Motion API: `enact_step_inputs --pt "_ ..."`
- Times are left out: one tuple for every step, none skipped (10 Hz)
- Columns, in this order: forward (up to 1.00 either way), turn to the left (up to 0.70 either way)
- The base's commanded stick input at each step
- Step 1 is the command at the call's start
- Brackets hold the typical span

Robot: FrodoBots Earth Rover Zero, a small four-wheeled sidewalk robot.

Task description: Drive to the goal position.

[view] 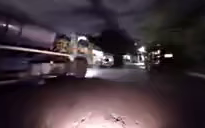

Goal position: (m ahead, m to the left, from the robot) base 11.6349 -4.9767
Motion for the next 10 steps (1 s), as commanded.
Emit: enact_step_inputs --pt "1.00 0.00" --pt "1.00 0.00" --pt "1.00 0.00" --pt "1.00 0.00" --pt "1.00 0.00" --pt "1.00 -0.02" --pt "1.00 -0.27" --pt "1.00 -0.27" --pt "1.00 -0.04" --pt "1.00 0.00"
